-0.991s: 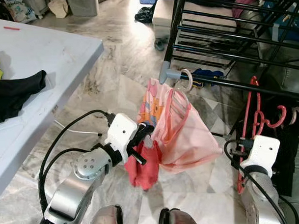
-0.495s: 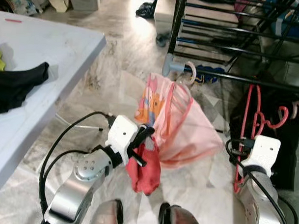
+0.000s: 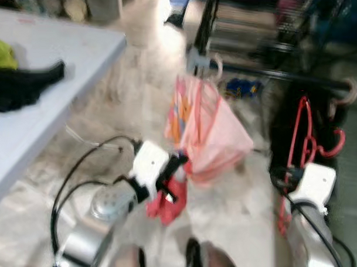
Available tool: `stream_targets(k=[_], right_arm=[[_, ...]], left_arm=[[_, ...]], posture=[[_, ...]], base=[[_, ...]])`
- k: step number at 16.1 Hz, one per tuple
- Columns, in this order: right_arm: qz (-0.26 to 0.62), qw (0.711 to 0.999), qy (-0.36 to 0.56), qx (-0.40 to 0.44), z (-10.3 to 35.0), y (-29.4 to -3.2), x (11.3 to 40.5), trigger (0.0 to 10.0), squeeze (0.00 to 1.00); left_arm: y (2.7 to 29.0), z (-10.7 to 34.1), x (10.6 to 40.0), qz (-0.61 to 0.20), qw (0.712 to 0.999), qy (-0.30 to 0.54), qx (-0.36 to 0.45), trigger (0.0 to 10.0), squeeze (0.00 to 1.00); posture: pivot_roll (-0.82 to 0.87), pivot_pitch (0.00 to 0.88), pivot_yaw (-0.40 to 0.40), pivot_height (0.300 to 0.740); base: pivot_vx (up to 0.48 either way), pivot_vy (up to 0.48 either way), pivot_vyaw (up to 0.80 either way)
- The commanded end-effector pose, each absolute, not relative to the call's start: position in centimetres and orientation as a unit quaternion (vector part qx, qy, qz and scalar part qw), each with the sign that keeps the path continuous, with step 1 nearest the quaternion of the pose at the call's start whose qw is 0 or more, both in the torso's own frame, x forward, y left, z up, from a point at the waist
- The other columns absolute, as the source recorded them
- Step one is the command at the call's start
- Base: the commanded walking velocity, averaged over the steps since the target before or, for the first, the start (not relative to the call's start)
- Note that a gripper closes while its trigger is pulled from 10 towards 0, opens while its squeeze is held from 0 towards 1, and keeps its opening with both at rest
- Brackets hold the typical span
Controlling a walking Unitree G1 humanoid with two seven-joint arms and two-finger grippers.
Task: Hang hanger
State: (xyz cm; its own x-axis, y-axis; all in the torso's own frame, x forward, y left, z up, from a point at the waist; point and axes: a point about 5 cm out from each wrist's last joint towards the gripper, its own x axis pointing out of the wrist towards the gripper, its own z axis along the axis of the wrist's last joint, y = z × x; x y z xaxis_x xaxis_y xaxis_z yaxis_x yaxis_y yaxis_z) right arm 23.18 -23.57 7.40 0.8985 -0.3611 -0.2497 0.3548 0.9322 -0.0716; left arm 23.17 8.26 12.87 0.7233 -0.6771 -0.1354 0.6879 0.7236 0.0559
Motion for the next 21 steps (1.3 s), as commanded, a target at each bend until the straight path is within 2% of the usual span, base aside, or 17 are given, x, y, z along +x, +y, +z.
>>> stream_targets(k=[1, 5, 6, 7, 9, 13, 18, 21], right_arm=[[-0.191, 0.971, 0.139, -0.026, 7.3, -23.7, 23.3, 10.0, 0.0], [-0.188, 0.974, 0.127, -0.026, 7.1, -23.2, 24.8, 10.0, 0.0], [-0.151, 0.979, 0.133, -0.037, 7.2, -23.1, 25.1, 10.0, 0.0], [-0.153, 0.979, 0.133, -0.035, 7.3, -23.2, 25.1, 10.0, 0.0], [-0.168, 0.979, 0.117, -0.017, 7.6, -23.3, 25.3, 10.0, 0.0], [-0.15, 0.981, 0.125, -0.004, 7.2, -22.5, 25.4, 10.0, 0.0], [-0.157, 0.979, 0.127, -0.012, 7.2, -22.6, 25.7, 10.0, 0.0], [-0.158, 0.979, 0.129, -0.014, 7.1, -22.5, 25.6, 10.0, 0.0]], left_arm=[[7.8, 13.3, 22.9, -0.376, 0.924, 0.04, 0.051, 10.0, 0.0], [8.0, 12.8, 22.5, -0.366, 0.929, 0.054, 0.034, 10.0, 0.0], [7.9, 12.9, 22.5, -0.362, 0.931, 0.052, 0.027, 10.0, 0.0], [7.8, 13.1, 22.5, -0.363, 0.93, 0.049, 0.024, 10.0, 0.0], [7.7, 13.7, 22.7, -0.367, 0.929, 0.042, 0.025, 10.0, 0.0], [7.6, 13.7, 22.8, -0.38, 0.923, 0.041, 0.04, 10.0, 0.0], [7.3, 13.7, 22.6, -0.39, 0.919, 0.041, 0.042, 10.0, 0.0], [7.3, 13.9, 22.6, -0.394, 0.918, 0.033, 0.044, 10.0, 0.0]], posture=[[0.01, 0.083, -0.037, 0.74], [0.04, 0.077, -0.043, 0.74], [0.04, 0.075, -0.039, 0.74], [0.04, 0.07, -0.038, 0.74], [0.04, 0.077, -0.03, 0.74], [0.04, 0.078, -0.033, 0.74], [0.04, 0.079, -0.035, 0.74], [0.04, 0.085, -0.035, 0.74]], base=[[-0.285, 0.0, 0.0], [0.07, 0.0, 0.0], [0.0, 0.0, 0.0], [0.0, 0.0, 0.0], [0.0, 0.409, 0.0], [0.0, 0.47, -0.8], [-0.275, 0.386, -0.8], [0.0, 0.0, -0.8]])
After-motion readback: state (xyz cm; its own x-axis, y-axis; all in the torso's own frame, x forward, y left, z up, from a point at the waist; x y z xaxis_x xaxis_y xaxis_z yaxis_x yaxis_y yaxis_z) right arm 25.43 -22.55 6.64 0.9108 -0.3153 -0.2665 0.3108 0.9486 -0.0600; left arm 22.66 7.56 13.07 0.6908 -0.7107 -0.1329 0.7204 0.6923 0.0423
